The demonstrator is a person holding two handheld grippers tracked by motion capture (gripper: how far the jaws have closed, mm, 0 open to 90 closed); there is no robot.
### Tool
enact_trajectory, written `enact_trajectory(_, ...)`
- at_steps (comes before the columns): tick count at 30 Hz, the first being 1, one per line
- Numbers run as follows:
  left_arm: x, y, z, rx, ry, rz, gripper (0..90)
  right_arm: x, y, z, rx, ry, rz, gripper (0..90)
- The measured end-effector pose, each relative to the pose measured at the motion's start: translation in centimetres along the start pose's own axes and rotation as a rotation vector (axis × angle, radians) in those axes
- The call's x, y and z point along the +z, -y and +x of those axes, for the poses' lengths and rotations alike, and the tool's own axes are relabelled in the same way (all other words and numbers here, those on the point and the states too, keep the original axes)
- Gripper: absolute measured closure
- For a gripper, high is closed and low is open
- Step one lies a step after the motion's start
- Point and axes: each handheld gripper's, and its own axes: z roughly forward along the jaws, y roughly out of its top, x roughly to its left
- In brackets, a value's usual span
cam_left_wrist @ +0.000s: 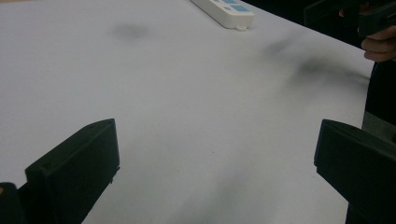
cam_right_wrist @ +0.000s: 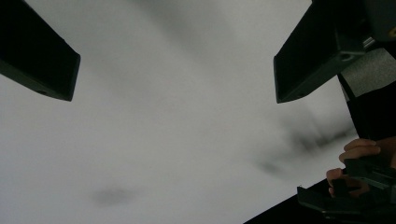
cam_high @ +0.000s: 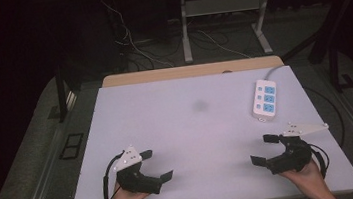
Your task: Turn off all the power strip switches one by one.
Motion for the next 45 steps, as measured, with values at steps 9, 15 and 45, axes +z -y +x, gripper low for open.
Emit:
enact_trajectory(9,0.1,0.0,0.0,0.000,-0.005,0.006,0.0,0.0,0.1,0.0,0.000,-0.003,0.013,0.3)
enact_trajectory(15,0.0,0.1,0.1,-0.008,-0.011,0.002,0.0,0.1,0.1,-0.1,0.002,-0.004,0.023,0.4)
enact_trajectory(45,-0.7,0.4,0.7,-0.037,-0.032,-0.016,0.0,1.3,-0.5,0.4,-0.029,-0.001,0.153,0.4)
